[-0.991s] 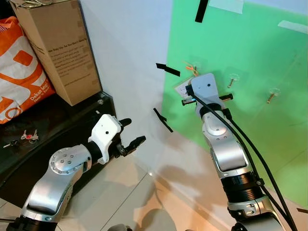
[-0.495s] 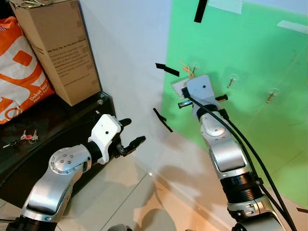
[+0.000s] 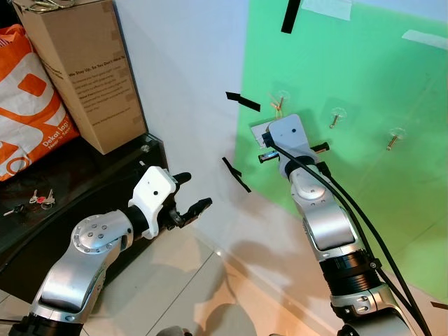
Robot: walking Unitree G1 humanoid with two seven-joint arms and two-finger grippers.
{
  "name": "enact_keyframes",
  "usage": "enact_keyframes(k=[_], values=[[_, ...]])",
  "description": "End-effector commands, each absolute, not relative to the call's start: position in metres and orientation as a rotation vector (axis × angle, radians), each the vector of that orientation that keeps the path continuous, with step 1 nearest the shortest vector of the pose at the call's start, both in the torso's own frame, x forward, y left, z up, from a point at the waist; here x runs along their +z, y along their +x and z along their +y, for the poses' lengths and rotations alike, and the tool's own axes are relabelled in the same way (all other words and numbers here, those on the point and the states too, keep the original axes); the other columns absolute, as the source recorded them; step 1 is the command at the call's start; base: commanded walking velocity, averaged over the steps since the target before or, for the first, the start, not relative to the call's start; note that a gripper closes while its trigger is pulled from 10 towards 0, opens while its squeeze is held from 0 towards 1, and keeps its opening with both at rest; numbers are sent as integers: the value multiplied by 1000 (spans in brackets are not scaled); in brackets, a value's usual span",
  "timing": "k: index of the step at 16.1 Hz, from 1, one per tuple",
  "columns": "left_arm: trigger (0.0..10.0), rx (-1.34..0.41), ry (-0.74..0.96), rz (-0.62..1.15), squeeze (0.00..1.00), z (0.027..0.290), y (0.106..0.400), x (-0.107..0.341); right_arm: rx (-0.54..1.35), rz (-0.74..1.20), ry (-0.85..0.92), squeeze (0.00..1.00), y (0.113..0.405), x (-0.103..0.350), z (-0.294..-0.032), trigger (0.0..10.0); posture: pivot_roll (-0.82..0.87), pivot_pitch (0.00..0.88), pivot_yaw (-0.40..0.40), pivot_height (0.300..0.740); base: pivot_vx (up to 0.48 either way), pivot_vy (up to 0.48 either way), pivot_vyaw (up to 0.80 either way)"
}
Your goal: Hang keys on a hook
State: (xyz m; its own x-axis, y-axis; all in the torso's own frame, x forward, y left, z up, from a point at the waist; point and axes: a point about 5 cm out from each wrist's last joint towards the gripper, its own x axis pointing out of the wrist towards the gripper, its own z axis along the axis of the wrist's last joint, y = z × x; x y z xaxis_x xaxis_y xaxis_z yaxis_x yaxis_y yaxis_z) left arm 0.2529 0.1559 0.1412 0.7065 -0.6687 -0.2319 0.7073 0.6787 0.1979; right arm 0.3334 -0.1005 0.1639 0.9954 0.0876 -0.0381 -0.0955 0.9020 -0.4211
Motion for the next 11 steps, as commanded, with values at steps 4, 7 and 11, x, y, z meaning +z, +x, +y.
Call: enact_keyframes(k=[4, 7, 11], values=[[10000, -763, 229, 74, 0, 151, 259, 156, 107, 59, -417, 0, 334, 157, -102, 10000, 11, 0, 26, 740, 0, 0, 0], [10000, -759, 180, 21, 0, 147, 263, 168, 111, 54, -402, 0, 334, 158, -101, 10000, 11, 0, 25, 740, 0, 0, 0], [10000, -753, 166, 8, 0, 146, 265, 171, 138, 42, -354, 1000, 334, 160, -101, 10000, 9, 0, 25, 740, 0, 0, 0]])
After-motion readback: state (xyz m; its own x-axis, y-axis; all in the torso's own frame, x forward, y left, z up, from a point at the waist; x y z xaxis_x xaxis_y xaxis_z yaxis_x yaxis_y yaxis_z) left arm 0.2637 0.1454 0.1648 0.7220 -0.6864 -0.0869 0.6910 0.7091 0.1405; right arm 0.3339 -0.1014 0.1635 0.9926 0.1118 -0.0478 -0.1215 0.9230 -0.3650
